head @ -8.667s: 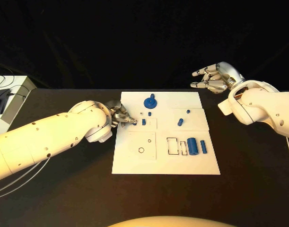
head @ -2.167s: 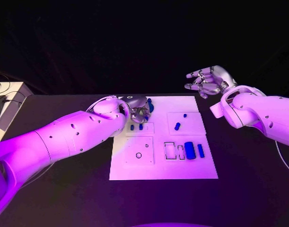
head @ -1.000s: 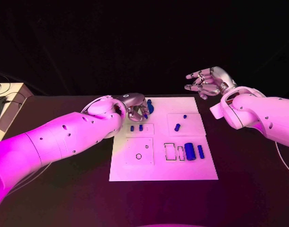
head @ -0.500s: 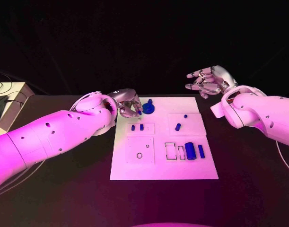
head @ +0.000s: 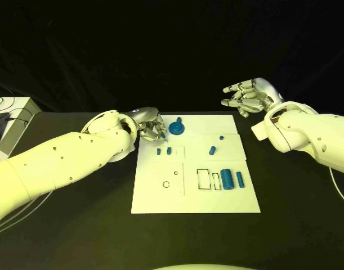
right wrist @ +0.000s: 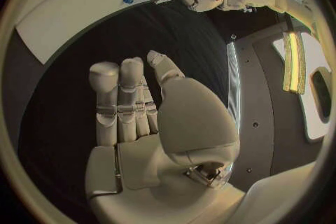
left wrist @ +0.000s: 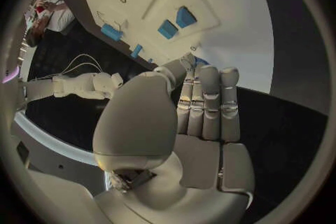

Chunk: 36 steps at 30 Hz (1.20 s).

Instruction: Assemble the parts on the task board

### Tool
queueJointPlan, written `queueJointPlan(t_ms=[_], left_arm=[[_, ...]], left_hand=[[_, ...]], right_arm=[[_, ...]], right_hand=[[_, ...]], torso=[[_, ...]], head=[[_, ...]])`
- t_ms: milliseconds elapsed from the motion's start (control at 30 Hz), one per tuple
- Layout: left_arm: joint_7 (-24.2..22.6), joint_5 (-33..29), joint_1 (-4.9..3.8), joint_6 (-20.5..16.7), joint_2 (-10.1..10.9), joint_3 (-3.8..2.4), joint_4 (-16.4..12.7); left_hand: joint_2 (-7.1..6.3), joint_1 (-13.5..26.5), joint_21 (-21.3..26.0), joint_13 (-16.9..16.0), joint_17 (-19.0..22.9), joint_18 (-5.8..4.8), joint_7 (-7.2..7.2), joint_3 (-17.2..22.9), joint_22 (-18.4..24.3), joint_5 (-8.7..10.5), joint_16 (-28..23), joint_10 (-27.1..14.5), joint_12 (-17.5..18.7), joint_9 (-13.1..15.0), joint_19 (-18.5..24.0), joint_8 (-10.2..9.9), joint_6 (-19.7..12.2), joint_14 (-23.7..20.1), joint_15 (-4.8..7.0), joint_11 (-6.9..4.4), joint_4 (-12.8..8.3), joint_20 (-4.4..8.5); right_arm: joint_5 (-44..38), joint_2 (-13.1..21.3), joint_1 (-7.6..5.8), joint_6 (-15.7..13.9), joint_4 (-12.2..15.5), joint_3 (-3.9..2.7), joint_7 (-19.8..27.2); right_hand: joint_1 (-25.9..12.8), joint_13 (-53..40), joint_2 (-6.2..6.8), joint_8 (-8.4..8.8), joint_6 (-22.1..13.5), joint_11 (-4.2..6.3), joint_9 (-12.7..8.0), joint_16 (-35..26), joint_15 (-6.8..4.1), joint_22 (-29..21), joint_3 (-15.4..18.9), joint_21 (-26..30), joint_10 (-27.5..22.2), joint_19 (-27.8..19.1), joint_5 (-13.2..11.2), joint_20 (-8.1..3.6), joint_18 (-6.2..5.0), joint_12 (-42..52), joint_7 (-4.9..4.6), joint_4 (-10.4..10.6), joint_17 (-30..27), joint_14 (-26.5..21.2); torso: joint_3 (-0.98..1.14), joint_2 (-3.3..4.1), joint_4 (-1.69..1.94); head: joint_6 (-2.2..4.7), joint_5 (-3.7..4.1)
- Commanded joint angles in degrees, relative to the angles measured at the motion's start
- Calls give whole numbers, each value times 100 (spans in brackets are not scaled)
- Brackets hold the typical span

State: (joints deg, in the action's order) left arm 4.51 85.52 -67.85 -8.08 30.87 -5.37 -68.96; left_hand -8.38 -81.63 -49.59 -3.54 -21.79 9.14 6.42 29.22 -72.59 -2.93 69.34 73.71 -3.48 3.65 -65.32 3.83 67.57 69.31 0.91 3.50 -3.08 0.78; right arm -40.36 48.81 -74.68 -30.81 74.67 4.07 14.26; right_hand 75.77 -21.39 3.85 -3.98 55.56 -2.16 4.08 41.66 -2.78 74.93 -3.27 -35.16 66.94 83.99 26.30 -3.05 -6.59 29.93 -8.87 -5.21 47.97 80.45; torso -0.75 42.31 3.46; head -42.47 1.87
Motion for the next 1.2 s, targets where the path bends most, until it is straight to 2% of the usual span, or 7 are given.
queueJointPlan(t_ms=[33,500,1200], left_arm=[[-21,20,23,48,-26,-2,6],[-44,52,56,46,-132,15,211],[-56,8,75,119,-186,49,206]], left_hand=[[-31,27,20,-4,-7,61,17,-9,-2,-6,-31,-34,-1,5,-5,-27,-17,7,-21,-7,15,-34],[-29,12,28,-4,-17,64,17,-9,-2,-7,-35,-33,-1,6,-6,-27,-16,5,-20,-7,24,-34],[-28,12,39,-5,-27,68,16,-21,-4,-6,-38,-28,-2,6,3,-27,-10,1,-19,-11,39,-40]], right_arm=[[-27,-2,2,23,11,-2,64],[-27,-8,2,27,26,-2,62],[-29,-10,2,20,24,-2,67]], right_hand=[[-14,5,32,26,7,35,-8,-18,9,389,-1,17,-13,306,21,-48,-42,16,-36,-16,5,38],[-19,11,25,26,8,37,-8,-24,7,421,-8,33,-9,311,23,-49,-41,12,-36,-20,10,45],[-19,11,25,26,8,37,-8,-24,7,421,-8,33,-9,311,23,-49,-41,12,-36,-20,10,45]], torso=[[0,7,-9],[-3,4,-5],[2,-3,0]], head=[[-3,7],[-38,24],[-49,36]])
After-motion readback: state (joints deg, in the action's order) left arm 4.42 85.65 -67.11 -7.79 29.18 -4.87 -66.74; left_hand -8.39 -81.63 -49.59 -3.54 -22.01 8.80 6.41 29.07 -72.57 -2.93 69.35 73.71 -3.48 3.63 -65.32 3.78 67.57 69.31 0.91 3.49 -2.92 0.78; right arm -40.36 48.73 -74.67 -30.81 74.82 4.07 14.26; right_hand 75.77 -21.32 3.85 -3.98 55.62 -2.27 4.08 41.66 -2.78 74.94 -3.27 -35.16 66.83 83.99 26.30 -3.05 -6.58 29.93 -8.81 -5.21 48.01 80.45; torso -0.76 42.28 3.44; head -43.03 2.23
